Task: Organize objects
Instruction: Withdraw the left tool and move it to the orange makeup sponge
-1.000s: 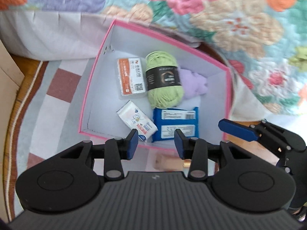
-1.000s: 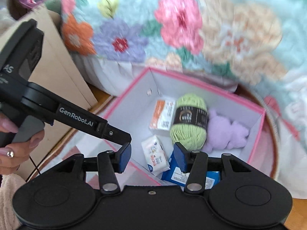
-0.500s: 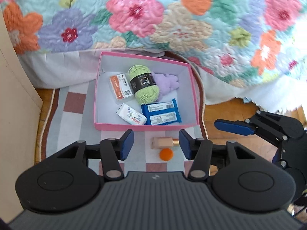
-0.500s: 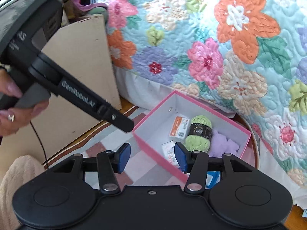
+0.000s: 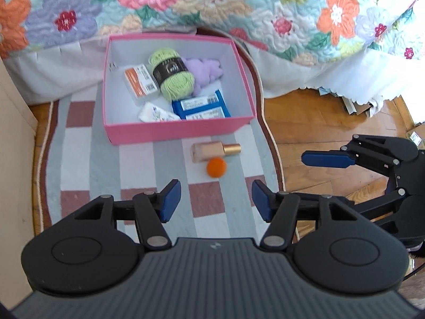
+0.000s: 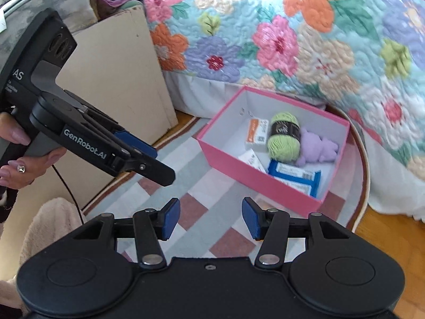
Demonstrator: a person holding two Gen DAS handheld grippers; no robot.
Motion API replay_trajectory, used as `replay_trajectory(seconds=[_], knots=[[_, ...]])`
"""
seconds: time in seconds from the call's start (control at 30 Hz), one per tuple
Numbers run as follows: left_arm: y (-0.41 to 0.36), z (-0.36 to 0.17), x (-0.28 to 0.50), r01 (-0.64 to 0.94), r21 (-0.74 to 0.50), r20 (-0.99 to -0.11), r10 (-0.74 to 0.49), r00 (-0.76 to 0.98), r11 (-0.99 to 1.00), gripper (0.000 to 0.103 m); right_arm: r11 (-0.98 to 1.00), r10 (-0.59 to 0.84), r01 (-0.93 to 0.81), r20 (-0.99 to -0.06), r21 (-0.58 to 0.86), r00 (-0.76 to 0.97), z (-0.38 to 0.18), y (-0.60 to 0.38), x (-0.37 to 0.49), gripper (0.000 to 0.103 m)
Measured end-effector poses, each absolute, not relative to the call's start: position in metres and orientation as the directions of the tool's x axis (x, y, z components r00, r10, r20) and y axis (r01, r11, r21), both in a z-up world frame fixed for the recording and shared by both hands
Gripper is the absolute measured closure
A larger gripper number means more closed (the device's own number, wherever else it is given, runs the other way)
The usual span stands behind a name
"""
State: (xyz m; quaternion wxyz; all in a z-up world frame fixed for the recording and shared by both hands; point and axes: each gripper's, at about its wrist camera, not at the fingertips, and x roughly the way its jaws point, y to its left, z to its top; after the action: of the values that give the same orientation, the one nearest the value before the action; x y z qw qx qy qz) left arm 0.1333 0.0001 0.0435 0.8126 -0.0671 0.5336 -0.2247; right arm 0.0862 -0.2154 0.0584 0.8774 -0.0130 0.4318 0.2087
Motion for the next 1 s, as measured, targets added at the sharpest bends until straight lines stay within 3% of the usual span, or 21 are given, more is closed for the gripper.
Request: replay_trajectory(seconds=[0.3, 0.5, 0.63, 1.0], knots=[[-0.015, -0.01, 0.145, 0.297, -0.372, -0.842, -0.454, 0.29, 0.879, 0.045, 0.947, 0.232, -0.319, -0.769, 0.039, 0.596, -0.004, -0.224, 0.081, 0.046], [-0.027, -0.05, 0.149, 0.309, -0.39, -0.827, -0.478, 0.296, 0.867, 0.045, 0.957, 0.224, -0.286, -0.739, 0.044, 0.635, -0.058, -0.223, 0.08, 0.045], [-0.039, -0.077, 0.155, 0.323, -0.381, -0.83, -0.474, 0.294, 0.867, 0.046, 0.964, 0.219, -0.264, -0.695, 0.045, 0.684, -0.091, -0.219, 0.081, 0.039], [-0.061, -0.137, 0.16, 0.329, -0.393, -0.803, -0.495, 0.332, 0.858, 0.047, 0.97, 0.158, -0.244, -0.738, -0.009, 0.656, -0.144, -0.216, 0.11, 0.039]])
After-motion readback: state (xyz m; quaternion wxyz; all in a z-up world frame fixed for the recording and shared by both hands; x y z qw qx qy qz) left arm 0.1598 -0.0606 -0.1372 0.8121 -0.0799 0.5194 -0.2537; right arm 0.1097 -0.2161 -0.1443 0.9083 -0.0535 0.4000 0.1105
